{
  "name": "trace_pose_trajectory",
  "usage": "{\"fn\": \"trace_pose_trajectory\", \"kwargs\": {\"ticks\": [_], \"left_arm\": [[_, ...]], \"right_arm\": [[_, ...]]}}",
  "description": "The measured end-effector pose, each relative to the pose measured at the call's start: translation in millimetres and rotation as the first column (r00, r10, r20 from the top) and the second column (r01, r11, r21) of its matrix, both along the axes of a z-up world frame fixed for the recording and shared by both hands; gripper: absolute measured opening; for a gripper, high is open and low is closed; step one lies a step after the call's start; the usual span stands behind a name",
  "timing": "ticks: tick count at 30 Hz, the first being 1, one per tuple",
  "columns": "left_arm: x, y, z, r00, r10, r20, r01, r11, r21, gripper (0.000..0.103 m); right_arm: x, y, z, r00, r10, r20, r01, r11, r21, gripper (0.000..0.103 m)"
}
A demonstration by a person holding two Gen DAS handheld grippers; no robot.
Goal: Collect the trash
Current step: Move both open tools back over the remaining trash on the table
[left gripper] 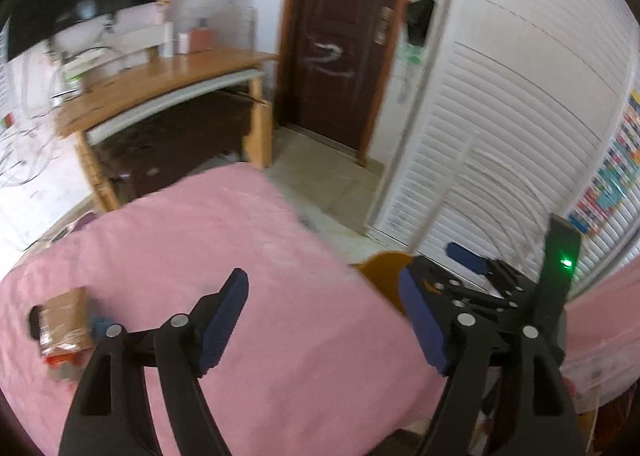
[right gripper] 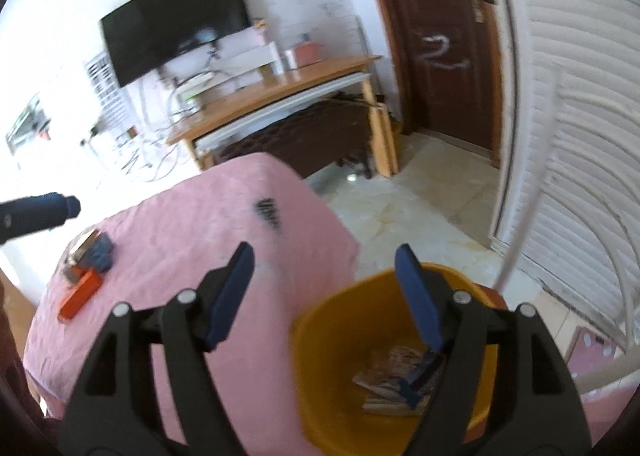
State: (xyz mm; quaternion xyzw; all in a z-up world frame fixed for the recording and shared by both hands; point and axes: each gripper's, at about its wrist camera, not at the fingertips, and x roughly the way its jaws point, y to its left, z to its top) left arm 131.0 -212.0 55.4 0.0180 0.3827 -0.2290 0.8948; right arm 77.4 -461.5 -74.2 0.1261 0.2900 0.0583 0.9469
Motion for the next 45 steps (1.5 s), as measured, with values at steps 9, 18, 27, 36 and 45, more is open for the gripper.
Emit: {"fn": "trace_pose_trajectory", "kwargs": {"ticks": [9, 18, 27, 36, 45], "left_arm": [[3, 118, 7, 0.968, 0.247, 0.041, -0.246, 0.969, -0.016, 0.078], [-3, 212, -3, 0.911, 0.408, 0.058, -0.41, 0.912, 0.023, 0.08], [-4, 260, -44, 0.909, 0.416, 0.019, -0.414, 0.897, 0.156, 0.08], [31, 278, -53, 0.91, 0.39, -0.138, -0.399, 0.916, -0.044, 0.08], [76, 236, -68, 0.93, 0.285, -0.232, -0.297, 0.955, -0.016, 0.087]], "right_arm": [[13, 74, 17, 0.987, 0.162, 0.007, -0.162, 0.985, -0.055, 0.07], [14, 146, 25, 0.951, 0.31, -0.011, -0.31, 0.947, -0.084, 0.072], [5, 219, 23, 0.896, 0.441, -0.053, -0.444, 0.886, -0.136, 0.075], [2, 249, 23, 0.886, 0.455, -0.085, -0.463, 0.87, -0.172, 0.075], [-1, 263, 23, 0.875, 0.473, -0.099, -0.483, 0.853, -0.195, 0.077]]}}
